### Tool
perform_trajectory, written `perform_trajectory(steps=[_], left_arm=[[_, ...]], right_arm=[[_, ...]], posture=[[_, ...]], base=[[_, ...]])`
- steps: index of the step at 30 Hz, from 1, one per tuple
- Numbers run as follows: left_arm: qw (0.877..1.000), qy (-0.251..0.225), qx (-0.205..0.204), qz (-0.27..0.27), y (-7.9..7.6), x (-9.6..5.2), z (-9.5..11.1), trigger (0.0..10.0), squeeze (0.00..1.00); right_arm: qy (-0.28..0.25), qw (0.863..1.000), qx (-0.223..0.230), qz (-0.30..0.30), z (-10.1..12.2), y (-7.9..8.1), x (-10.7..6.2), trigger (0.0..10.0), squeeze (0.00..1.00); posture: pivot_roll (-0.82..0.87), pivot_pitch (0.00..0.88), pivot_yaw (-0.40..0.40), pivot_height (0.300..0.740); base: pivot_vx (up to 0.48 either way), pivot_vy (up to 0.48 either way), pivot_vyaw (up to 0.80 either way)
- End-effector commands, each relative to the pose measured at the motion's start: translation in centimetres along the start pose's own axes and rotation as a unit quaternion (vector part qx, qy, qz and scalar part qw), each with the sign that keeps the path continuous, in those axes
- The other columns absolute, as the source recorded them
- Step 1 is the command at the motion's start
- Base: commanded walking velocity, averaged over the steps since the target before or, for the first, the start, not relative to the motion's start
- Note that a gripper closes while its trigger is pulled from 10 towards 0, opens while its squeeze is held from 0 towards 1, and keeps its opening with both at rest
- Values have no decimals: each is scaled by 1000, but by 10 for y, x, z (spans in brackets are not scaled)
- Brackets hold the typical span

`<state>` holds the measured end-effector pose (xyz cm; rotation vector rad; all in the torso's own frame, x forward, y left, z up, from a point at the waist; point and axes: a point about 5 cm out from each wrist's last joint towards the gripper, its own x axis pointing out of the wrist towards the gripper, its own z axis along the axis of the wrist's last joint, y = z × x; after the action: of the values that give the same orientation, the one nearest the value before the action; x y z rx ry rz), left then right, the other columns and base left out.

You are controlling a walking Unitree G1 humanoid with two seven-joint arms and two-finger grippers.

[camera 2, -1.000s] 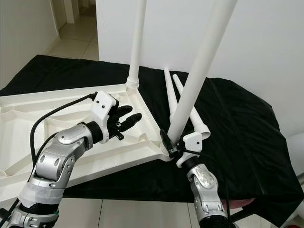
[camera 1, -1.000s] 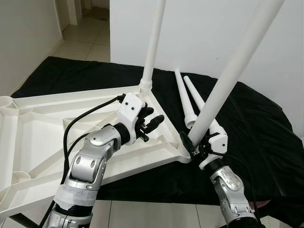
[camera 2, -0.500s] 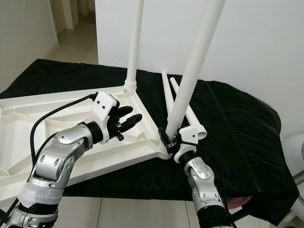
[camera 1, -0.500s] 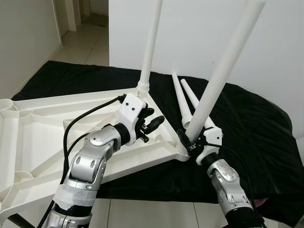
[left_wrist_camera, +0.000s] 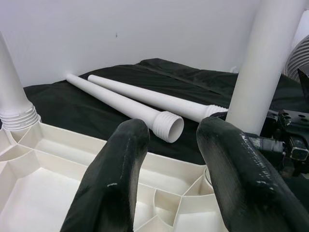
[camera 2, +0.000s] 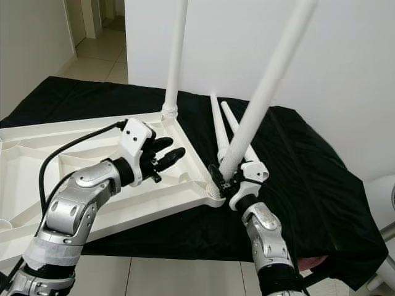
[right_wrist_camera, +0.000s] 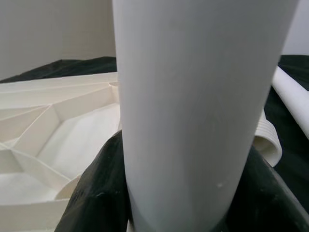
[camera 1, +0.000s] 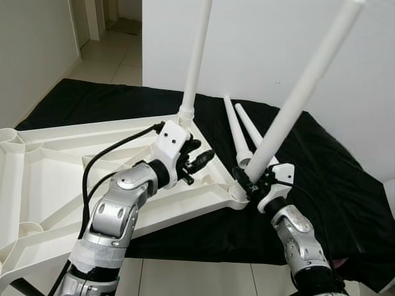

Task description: Building children table

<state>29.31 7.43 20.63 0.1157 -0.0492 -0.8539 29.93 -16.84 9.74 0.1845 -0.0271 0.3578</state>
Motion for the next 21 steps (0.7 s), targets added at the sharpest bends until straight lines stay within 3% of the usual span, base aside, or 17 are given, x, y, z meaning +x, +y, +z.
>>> perform_trajectory(steps=[1, 8, 11, 16, 21], left_arm=[[1000, 1, 0, 22, 0, 1, 2, 10000, 0], [1000, 1, 1, 22, -1, 1, 2, 10000, 0], [1000, 2, 0, 24, 0, 1, 2, 10000, 0], [1000, 1, 0, 28, 2, 0, 3, 10000, 0], [1000, -1, 1, 30, 2, 1, 3, 10000, 0]], right_arm=[[109, 991, 48, -63, -46, -13, -24, 10000, 0], [114, 992, 31, -44, -50, -4, -26, 10000, 0], [141, 990, -14, -7, -50, 0, -28, 10000, 0], [158, 987, 12, -16, -39, -11, -20, 10000, 0], [160, 987, -2, -15, -28, -17, -13, 10000, 0]], posture=[[29, 0, -93, 740], [27, 0, -89, 740], [24, 0, -87, 740], [22, 0, -85, 740], [22, 0, -87, 740]], base=[[0, 0, 0], [0, 0, 0], [0, 0, 0], [0, 0, 0], [0, 0, 0]])
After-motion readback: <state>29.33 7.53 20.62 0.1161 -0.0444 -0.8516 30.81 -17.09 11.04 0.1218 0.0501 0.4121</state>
